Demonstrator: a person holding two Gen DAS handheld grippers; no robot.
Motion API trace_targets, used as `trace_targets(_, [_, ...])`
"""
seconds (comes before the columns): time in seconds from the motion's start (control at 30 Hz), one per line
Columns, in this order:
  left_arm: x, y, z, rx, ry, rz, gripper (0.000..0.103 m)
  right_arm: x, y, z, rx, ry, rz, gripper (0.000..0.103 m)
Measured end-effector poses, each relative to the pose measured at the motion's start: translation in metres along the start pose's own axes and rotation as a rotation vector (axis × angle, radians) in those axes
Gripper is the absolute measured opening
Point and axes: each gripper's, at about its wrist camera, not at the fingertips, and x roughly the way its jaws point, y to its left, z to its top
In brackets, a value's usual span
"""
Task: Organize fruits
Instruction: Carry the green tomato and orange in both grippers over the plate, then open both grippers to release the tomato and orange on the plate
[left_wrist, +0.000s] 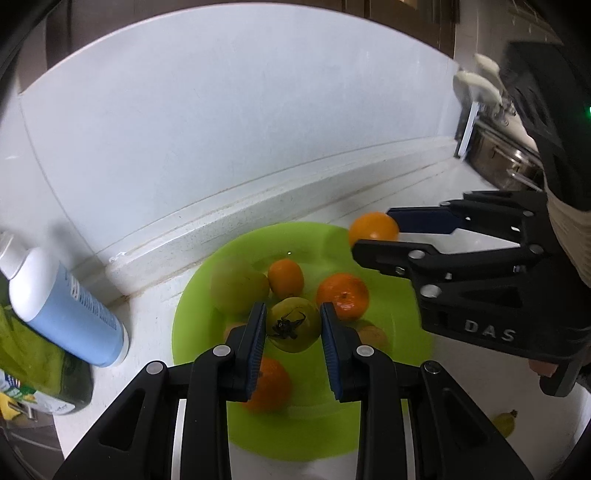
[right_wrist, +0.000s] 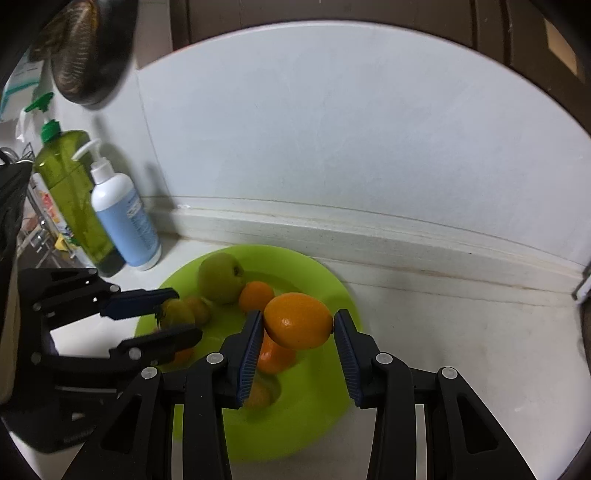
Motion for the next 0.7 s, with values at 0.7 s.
trace_targets(0.7, [0.013,0.013,0.003,-0.053,0.016,0.003,0.033,0.042,-0.006,0.004,0.039,0.054,0.054,0.041])
